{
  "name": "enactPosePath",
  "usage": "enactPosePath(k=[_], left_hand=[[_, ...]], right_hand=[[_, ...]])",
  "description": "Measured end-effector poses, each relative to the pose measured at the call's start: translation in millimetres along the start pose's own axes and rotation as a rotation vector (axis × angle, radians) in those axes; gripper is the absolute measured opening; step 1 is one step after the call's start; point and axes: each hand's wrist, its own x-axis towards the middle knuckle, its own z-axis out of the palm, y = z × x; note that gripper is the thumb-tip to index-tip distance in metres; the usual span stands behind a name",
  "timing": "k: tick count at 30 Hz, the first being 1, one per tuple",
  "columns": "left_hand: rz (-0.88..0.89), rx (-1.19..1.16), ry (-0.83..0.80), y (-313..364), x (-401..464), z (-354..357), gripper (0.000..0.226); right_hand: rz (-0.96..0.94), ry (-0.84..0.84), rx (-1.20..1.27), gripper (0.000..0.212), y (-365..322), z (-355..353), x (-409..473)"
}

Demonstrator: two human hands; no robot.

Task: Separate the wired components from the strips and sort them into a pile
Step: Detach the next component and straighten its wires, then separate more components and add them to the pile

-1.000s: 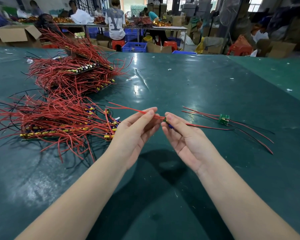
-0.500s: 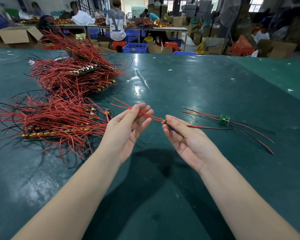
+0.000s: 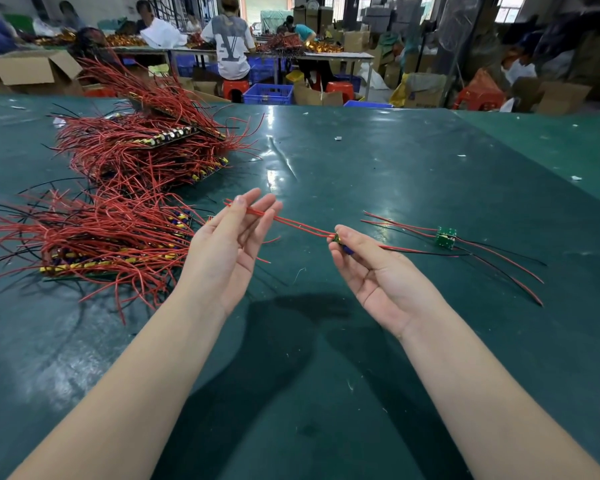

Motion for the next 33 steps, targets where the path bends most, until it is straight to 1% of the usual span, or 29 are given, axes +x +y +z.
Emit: enactPosePath(k=[3, 7, 8, 10, 11, 13, 15, 16, 18, 21, 22, 23, 24, 26, 28, 29, 30, 31, 33], left_hand=[[-0.014, -0.015, 0.017, 1.4, -0.3, 0.3, 0.020], [-0.035, -0.065, 0.043, 6.1, 1.7, -0.4, 0.024], [-0.036, -0.062, 0.041, 6.1, 2.0, -0.8, 0.024], [-0.054, -0.052, 0.025, 5.2, 2.6, -1.7, 0.024], [-0.075, -0.049, 0.014, 5.1, 3.0, -2.6, 0.025], [-0.127, -0.040, 0.010, 6.1, 4.6, -4.7, 0.035], [-0.145, -0.017, 0.037, 8.2, 7.2, -8.2, 0.044], [-0.133, 0.000, 0.050, 9.3, 8.8, -9.9, 0.045], [-0.090, 0.027, 0.069, 11.7, 10.9, -12.6, 0.041], [-0.012, 0.114, 0.097, 15.9, 12.9, -15.5, 0.023], [0.021, 0.200, 0.100, 17.3, 13.2, -16.8, 0.017], [0.054, 0.320, 0.104, 18.5, 13.3, -19.0, 0.018], [0.083, 0.484, 0.110, 19.4, 13.2, -21.9, 0.024], [0.141, 0.932, 0.135, 19.5, 14.1, -29.1, 0.033], [0.176, 1.418, 0.122, 16.8, 15.5, -36.8, 0.027], [0.180, 1.614, 0.103, 14.6, 15.4, -39.7, 0.022], [0.182, 1.751, 0.075, 11.5, 15.7, -42.0, 0.021], [0.181, 1.841, 0.048, 7.6, 16.1, -43.9, 0.022], [0.190, 1.933, 0.026, 1.7, 16.5, -45.9, 0.025]], right_hand=[[-0.011, -0.024, -0.002, 0.006, 0.1, 0.3, 1.2], [-0.008, -0.053, 0.019, 0.022, -2.7, -1.8, 3.1], [-0.007, -0.049, 0.017, 0.023, -3.3, -2.9, 3.7], [-0.003, -0.024, 0.008, 0.013, -5.6, -4.8, 4.3], [-0.004, 0.001, 0.018, 0.008, -7.7, -5.6, 4.3], [-0.016, 0.093, 0.080, 0.014, -13.1, -11.0, 6.6], [-0.063, 0.211, 0.169, 0.013, -21.0, -19.4, 9.9], [-0.089, 0.260, 0.201, 0.012, -24.5, -24.4, 12.0], [-0.126, 0.339, 0.229, 0.014, -30.3, -32.6, 16.0], [-0.153, 0.426, 0.233, 0.017, -36.2, -40.7, 18.8], [-0.162, 0.449, 0.236, 0.017, -37.8, -42.1, 18.8], [-0.174, 0.469, 0.244, 0.017, -39.0, -43.4, 18.9], [-0.186, 0.482, 0.257, 0.017, -39.6, -44.5, 19.0], [-0.205, 0.498, 0.276, 0.016, -39.5, -45.3, 18.6], [-0.199, 0.505, 0.266, 0.014, -38.2, -44.5, 18.0], [-0.184, 0.505, 0.252, 0.013, -37.2, -43.6, 17.6], [-0.164, 0.500, 0.235, 0.013, -36.1, -42.3, 17.3], [-0.142, 0.491, 0.221, 0.014, -34.7, -41.1, 17.1], [-0.106, 0.452, 0.204, 0.016, -31.3, -38.4, 16.7]])
